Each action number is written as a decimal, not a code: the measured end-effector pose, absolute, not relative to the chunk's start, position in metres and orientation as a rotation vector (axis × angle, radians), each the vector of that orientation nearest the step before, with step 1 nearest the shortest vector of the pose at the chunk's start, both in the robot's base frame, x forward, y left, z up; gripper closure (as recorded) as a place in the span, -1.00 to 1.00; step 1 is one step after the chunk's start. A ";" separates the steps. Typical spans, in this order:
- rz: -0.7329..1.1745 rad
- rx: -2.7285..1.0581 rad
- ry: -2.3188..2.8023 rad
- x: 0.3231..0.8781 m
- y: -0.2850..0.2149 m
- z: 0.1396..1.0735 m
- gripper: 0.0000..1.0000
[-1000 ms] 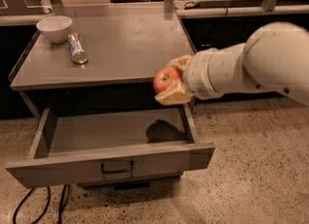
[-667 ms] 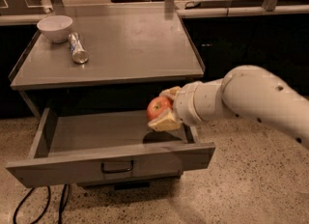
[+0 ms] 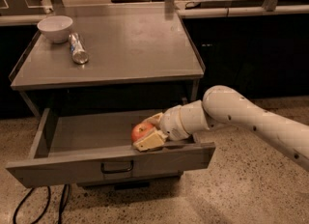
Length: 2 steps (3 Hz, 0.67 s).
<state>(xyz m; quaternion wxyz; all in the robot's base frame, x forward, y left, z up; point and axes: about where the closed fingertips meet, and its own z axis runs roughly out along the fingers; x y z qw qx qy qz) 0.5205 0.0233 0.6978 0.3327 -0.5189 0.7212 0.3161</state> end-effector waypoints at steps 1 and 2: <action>0.916 -1.343 1.887 0.524 0.032 0.684 1.00; 1.027 -1.326 1.889 0.528 0.043 0.665 1.00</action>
Offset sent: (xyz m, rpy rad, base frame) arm 0.0175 0.0319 -0.0620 0.1720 0.2330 0.0855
